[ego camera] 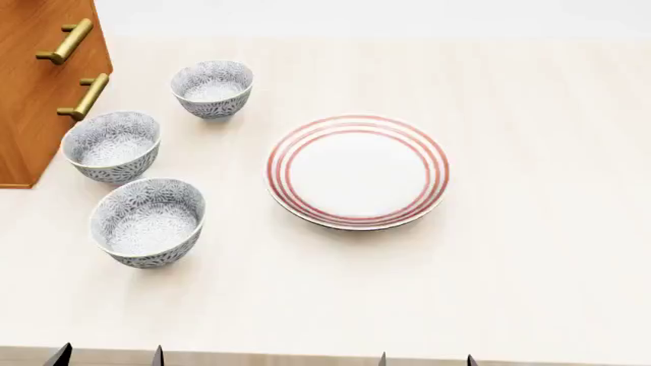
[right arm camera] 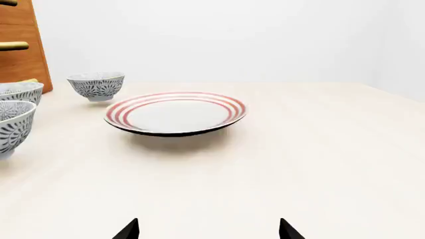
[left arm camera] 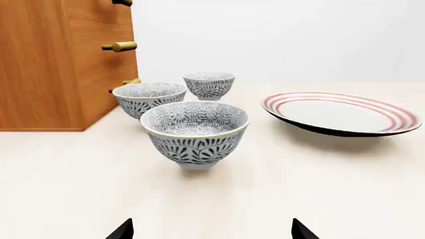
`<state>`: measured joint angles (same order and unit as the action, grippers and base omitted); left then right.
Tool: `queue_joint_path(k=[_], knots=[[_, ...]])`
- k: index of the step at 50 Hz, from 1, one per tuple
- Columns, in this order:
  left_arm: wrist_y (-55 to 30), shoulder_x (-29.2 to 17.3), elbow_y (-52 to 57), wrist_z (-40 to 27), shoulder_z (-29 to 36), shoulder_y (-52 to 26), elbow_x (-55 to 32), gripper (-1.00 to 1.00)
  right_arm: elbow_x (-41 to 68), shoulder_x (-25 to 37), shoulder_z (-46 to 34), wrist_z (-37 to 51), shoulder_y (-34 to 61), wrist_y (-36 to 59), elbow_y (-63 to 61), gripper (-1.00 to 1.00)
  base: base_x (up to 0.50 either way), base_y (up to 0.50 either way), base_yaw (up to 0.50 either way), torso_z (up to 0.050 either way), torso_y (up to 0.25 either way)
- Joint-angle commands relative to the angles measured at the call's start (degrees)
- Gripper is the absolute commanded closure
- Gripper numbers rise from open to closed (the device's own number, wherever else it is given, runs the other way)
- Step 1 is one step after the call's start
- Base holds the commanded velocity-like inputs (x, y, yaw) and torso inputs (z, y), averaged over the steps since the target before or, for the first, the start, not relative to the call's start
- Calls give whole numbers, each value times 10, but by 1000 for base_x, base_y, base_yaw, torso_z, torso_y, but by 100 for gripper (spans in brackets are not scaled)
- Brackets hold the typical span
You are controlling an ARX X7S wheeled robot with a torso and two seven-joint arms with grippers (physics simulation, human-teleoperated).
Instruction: Pick up the bowl and put it in the front on the plate.
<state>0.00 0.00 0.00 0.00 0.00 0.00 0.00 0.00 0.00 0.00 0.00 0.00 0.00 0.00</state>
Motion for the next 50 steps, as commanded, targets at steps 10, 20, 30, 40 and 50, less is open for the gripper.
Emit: queue_joint_path(k=[10,20,30,40,50], knots=[[7,-21,3,-26,25,3,-24,-100,19,22,-28,29,-1,3,-4,-100,0,0,0,0,0],[12,-32,2,-41,38,3,-34,-100,30,33,-42,41,-1,0,-4,-100,0,0,0,0,0],[290,-40,94,-159,34,41,115,-100,90,33,-39,31,-37,-304,-67,-100,0,0,0,0,0],[376,-47,136,-215,27,58,190,-100,130,39,-48,25,-42,-403,-77,-100,0,0,0,0,0],[397,-52,151,-245,25,62,213,-100,140,47,-58,21,-45,-453,-84,-100,0,0,0,0,0]])
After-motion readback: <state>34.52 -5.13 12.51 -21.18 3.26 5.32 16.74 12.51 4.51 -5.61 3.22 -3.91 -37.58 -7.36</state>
